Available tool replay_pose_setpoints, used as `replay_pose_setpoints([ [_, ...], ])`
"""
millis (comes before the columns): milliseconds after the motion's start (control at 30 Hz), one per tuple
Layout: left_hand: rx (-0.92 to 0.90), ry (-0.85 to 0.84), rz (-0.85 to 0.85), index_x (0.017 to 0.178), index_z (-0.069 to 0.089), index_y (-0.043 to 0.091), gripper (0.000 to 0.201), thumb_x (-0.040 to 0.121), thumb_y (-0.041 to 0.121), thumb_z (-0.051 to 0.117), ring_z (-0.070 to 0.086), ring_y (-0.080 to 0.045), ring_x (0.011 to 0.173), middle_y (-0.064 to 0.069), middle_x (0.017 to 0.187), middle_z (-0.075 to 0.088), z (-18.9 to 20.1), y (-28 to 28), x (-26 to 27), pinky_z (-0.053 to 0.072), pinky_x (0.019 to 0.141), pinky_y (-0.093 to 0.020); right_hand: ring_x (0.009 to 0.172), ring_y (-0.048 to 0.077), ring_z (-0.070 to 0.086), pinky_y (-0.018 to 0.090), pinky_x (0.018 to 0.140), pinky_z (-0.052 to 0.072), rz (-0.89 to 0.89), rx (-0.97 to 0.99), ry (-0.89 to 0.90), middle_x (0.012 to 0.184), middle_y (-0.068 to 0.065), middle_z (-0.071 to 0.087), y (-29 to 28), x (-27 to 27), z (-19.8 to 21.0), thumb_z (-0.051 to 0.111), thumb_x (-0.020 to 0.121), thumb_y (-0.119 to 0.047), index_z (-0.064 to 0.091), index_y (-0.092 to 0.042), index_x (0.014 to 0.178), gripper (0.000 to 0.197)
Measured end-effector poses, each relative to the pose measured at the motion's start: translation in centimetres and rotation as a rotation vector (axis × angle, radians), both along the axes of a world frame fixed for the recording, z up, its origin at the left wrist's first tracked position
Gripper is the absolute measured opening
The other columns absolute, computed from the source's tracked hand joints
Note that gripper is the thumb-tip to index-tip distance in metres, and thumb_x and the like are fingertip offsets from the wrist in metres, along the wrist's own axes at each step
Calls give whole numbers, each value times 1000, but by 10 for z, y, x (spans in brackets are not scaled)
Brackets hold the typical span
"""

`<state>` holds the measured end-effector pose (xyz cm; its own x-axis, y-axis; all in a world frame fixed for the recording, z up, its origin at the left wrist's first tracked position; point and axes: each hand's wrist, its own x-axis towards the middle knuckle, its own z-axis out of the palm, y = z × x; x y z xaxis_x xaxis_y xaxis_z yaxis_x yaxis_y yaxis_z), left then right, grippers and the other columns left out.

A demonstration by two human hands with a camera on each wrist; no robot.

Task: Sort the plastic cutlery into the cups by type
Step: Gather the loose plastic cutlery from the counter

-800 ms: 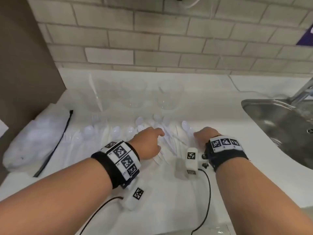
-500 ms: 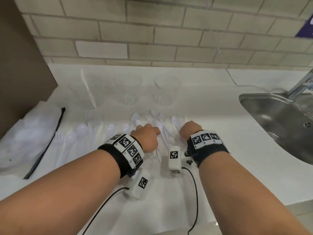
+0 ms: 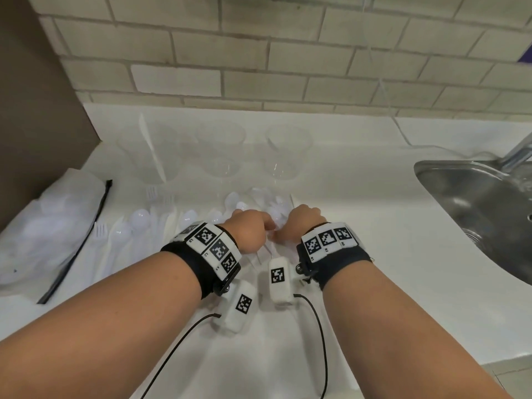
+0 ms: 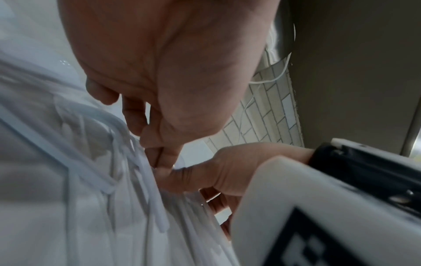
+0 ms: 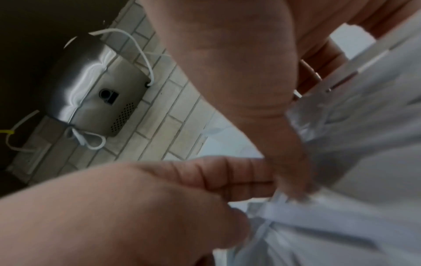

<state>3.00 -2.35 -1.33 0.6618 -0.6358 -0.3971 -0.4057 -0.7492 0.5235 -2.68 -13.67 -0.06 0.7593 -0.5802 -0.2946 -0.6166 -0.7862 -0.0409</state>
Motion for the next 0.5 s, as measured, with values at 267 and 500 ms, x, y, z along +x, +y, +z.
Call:
replay_pose_setpoints([
  [267, 31, -29, -77, 115, 56, 20, 46, 82, -5, 37, 49, -28, 112, -13, 115, 58, 0, -7, 3, 48, 92, -39, 95, 27, 59, 36, 83, 52, 84, -38, 60, 100, 7, 62, 11, 26, -1, 53, 81, -29, 38, -12, 64, 28],
  [500, 46, -266, -14, 144, 31, 27, 74, 78, 1, 52, 36, -31, 127, -4, 142, 40, 1, -8, 10, 35, 102, -43, 104, 29, 56, 40, 88, 53, 94, -90, 126, 108, 11, 58, 7, 33, -10, 55, 83, -31, 57, -9, 111, 36],
])
